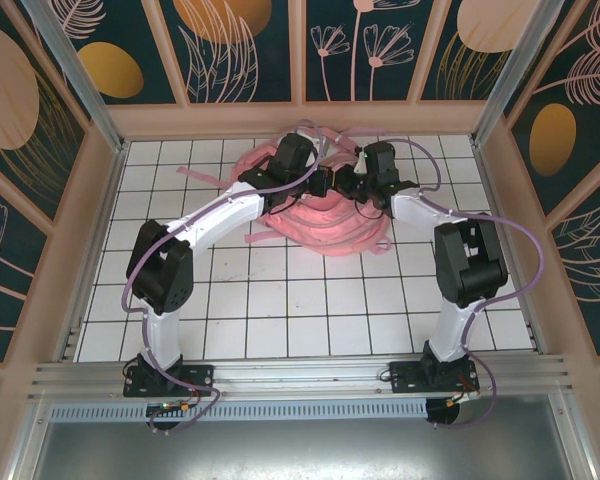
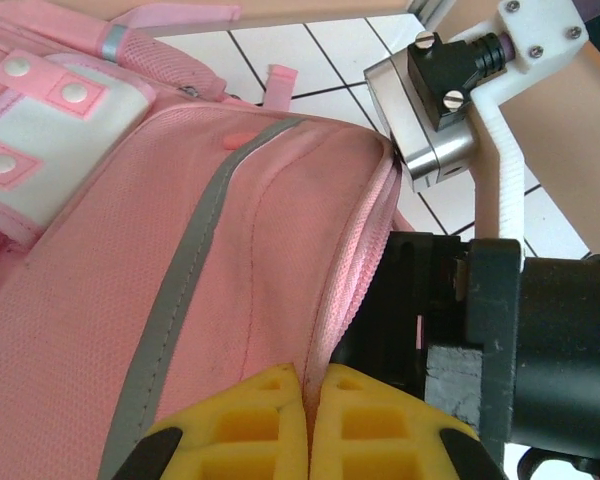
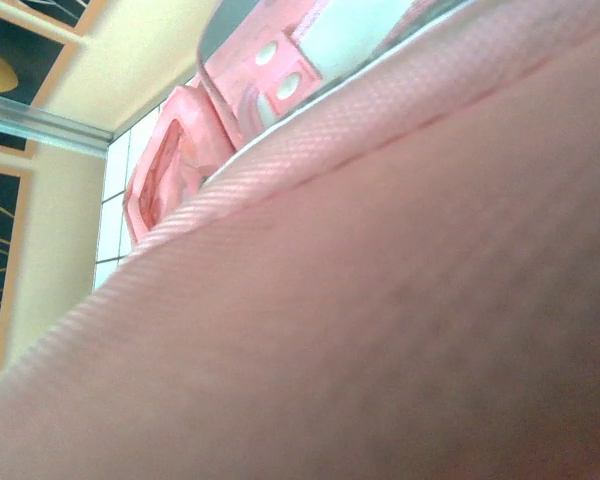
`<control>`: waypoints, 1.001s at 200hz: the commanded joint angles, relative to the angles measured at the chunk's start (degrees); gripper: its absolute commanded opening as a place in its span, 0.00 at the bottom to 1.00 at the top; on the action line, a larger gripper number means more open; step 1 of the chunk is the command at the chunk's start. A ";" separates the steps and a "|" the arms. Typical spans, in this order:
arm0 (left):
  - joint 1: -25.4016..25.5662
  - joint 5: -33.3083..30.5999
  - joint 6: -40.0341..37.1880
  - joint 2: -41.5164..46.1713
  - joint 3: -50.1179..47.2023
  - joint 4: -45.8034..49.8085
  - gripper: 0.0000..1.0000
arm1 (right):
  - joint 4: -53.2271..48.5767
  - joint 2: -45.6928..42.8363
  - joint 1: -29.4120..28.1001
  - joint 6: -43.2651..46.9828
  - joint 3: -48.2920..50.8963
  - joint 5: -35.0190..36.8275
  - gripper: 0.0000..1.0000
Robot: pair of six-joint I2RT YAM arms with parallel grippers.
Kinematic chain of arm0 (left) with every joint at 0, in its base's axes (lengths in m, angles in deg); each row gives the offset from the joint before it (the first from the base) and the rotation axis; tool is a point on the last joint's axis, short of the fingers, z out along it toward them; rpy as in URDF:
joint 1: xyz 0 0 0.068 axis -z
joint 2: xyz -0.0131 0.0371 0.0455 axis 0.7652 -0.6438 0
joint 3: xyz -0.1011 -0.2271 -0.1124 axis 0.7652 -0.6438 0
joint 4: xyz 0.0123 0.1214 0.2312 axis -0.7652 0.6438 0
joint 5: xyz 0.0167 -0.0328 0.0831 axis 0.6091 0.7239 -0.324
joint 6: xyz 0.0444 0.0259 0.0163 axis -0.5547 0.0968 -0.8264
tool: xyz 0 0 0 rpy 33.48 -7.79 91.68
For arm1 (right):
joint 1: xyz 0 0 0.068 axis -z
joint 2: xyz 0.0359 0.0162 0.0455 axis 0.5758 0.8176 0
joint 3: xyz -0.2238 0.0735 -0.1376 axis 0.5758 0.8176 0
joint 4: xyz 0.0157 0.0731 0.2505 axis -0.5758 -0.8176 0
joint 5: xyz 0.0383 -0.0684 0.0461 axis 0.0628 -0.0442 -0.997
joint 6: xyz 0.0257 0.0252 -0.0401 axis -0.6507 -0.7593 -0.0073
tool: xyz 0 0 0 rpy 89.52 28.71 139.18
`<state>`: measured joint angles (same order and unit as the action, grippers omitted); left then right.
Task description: Pack books, pencil case, and school supplies into a backpack
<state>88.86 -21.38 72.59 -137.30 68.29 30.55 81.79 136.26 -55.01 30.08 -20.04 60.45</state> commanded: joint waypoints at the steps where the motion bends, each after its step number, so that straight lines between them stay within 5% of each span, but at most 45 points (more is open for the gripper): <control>1: 0.26 4.11 2.05 3.05 0.22 -7.07 0.00 | 0.09 -6.80 0.31 4.86 1.46 -1.79 0.19; 64: 0.26 4.40 2.74 2.22 0.50 -8.93 0.01 | -15.96 -26.62 0.79 9.22 7.55 12.62 0.37; 71: 0.26 4.69 3.08 1.99 0.68 -9.02 0.13 | -16.87 -27.78 0.38 8.10 8.20 13.01 0.39; 102: 0.16 4.31 4.07 3.06 0.52 -7.76 0.98 | -17.05 -29.95 -5.81 1.76 11.42 16.54 0.47; 159: -4.45 -5.08 2.66 12.51 -13.65 -11.31 0.99 | -9.48 -22.41 -20.19 -11.65 12.68 24.05 0.51; 200: -12.42 -3.61 6.94 13.52 -24.90 -18.74 0.99 | -5.36 -14.44 -21.80 -14.97 11.08 24.57 0.51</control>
<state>79.77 -26.85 75.32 -125.93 47.59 23.18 75.08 117.64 -75.75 18.89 -9.00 85.59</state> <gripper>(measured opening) 0.988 0.513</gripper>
